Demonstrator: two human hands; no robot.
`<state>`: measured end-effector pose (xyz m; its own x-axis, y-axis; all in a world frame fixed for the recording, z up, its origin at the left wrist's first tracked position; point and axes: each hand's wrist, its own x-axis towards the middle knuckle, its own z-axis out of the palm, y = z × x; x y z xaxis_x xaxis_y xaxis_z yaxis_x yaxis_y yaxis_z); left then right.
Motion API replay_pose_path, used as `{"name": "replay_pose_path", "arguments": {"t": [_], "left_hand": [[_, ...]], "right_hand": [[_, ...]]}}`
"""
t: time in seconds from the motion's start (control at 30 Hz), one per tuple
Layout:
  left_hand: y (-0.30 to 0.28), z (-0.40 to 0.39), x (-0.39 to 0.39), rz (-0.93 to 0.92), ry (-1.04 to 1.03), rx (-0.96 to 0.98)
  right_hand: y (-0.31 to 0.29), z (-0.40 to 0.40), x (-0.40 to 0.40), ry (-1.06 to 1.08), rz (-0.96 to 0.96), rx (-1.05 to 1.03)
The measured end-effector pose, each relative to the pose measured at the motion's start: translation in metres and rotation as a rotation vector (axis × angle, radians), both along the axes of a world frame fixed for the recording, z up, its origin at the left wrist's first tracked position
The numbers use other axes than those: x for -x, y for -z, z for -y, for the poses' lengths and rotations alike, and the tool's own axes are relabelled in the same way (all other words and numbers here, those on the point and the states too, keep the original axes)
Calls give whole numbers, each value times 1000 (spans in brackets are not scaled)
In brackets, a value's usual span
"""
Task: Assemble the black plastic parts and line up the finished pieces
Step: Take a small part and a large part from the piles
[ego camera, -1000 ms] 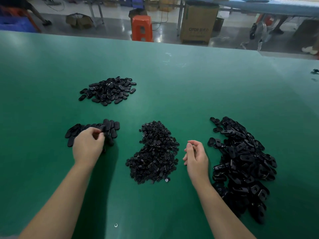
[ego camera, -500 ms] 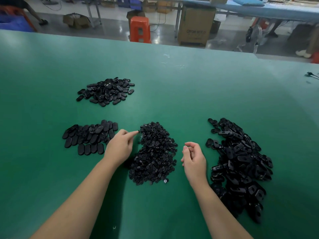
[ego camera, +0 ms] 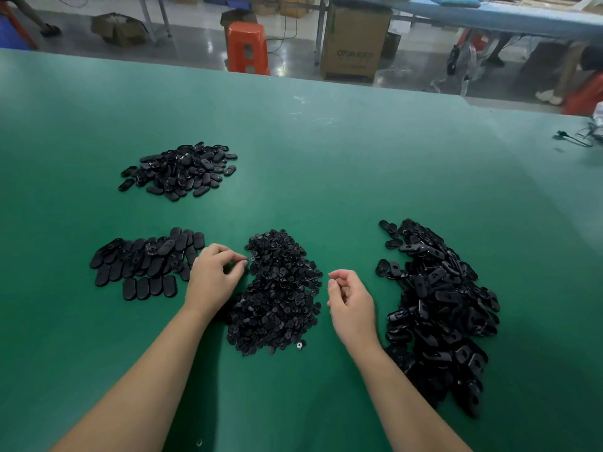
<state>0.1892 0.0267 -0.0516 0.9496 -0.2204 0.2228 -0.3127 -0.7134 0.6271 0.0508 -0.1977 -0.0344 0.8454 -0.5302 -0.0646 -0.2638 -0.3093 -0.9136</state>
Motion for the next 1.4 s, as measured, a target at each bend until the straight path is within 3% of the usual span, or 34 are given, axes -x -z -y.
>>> {"name": "replay_pose_path", "arguments": {"t": [0.1,0.3,0.4,0.53,0.73,0.97,1.17,1.27,1.4], "left_hand": [[-1,1,0,0,-8,9],[2,3,-3,26,-53,-38],[5,3,-1,47,-89,-72],[5,3,-1,47,-100,-49],[3,3,-1,57,-77,-8],[6,3,-2,58,-78,-22],[7,2,-3,50,-75,-34],[7,3,-3,51,-68,-46],[4,3,-1,46,-58,-46]], "right_hand": [[-6,10,-5,-47,-51,46],[-42,77,-28,-69,-334,823],[-49,102,-35,-135,-562,961],[-44,113,-38,-206,-701,1086],[-37,114,-41,-191,-665,1094],[-36,103,-44,-229,-594,827],[-28,93,-39,-289,-429,794],[-25,96,-36,-401,-452,780],[-21,95,-35,-380,-381,851]]}}
